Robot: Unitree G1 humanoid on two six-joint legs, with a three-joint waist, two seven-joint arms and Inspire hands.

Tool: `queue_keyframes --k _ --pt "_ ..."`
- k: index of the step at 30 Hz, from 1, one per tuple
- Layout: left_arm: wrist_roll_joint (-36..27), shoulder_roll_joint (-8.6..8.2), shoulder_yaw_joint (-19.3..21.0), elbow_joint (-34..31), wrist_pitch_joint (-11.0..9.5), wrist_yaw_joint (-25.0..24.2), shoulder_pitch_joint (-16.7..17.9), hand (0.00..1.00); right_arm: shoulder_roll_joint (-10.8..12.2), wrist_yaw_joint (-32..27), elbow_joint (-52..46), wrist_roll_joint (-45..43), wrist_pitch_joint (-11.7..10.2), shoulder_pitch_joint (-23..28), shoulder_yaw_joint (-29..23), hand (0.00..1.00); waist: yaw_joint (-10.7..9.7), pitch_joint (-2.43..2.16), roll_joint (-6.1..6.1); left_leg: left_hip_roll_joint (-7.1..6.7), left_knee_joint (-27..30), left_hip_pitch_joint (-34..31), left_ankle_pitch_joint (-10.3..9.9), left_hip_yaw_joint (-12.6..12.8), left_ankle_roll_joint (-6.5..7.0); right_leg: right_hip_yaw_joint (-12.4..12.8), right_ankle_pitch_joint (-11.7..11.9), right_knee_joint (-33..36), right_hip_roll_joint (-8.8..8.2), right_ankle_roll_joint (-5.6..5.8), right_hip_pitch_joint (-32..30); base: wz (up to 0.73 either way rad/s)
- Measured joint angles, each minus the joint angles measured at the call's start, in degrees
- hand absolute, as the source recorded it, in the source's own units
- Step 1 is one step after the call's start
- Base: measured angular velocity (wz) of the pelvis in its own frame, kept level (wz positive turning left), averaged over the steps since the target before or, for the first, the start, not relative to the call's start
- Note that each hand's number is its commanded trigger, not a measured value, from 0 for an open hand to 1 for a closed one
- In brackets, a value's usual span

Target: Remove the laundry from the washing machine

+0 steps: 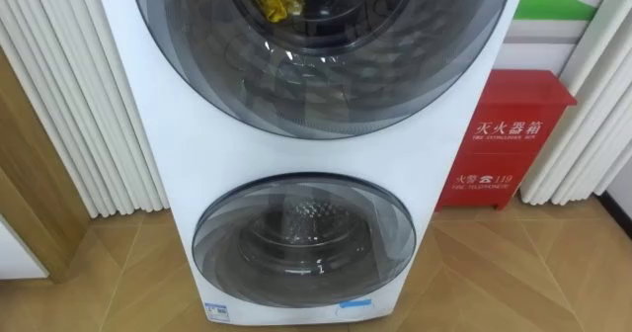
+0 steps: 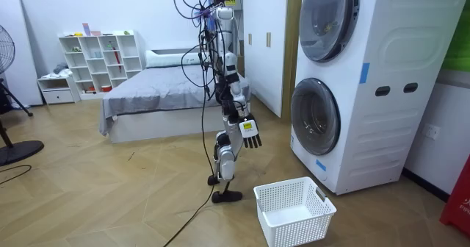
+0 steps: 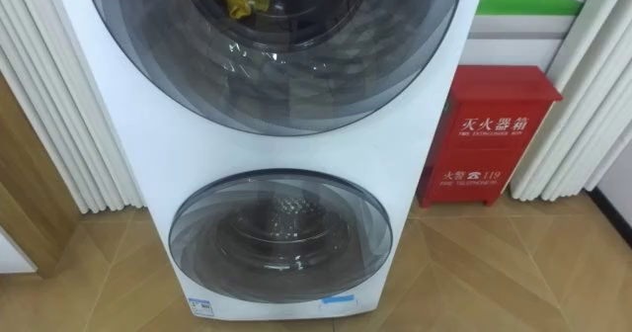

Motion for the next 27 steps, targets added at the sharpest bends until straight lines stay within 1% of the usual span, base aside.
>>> queue_keyframes --k 13,16,23,25,26,27 --pt "0.0 0.0 0.0 0.0 0.0 0.0 0.0 0.0 0.0 0.0 0.0 -0.1 0.0 0.0 0.0 0.0 0.0 -0.02 0.0 -0.01 0.0 0.0 0.0 0.0 0.0 0.0 0.0 0.0 0.0 0.0 0.0 0.0" --pt "0.0 -0.03 0.0 0.0 0.0 0.1 0.1 0.0 0.0 -0.1 0.1 0.2 0.0 0.0 0.0 0.0 0.1 -0.02 0.01 0.01 0.0 0.1 0.0 0.2 0.0 0.2 0.0 0.0 0.23 0.0 0.0 -0.01" --pt "0.0 -0.03 0.0 0.0 -0.2 0.0 0.1 0.0 0.4 -2.6 -0.1 2.6 0.0 -0.1 -0.2 0.0 0.1 -0.02 -0.04 0.06 0.0 0.4 0.0 0.3 -0.01 0.0 0.0 0.1 -0.06 0.0 0.2 0.0" --pt "0.0 -0.01 0.1 0.0 -0.3 -0.1 0.0 0.0 0.4 -3.0 -0.6 2.7 0.4 -0.2 -1.3 0.0 0.0 -0.13 -0.45 0.07 0.0 0.7 0.0 0.2 0.0 -0.1 0.0 0.1 -0.09 0.01 0.6 0.0" --pt "0.1 0.02 0.2 -0.1 -0.6 -0.2 0.0 0.0 0.2 -3.6 -3.2 2.4 1.3 -0.2 -2.5 0.0 -0.1 0.04 -0.76 0.06 0.0 0.7 0.0 0.2 0.0 -0.2 0.0 0.3 -0.11 0.03 0.5 -0.05" --pt "0.1 0.1 0.4 -0.2 -1.1 -0.2 -0.1 0.0 -0.1 -4.3 -7.8 1.8 2.0 -0.2 -4.1 0.0 -0.2 0.22 -0.79 0.03 0.0 0.6 0.0 0.3 0.0 0.0 0.0 0.3 -0.13 0.03 0.5 -0.09"
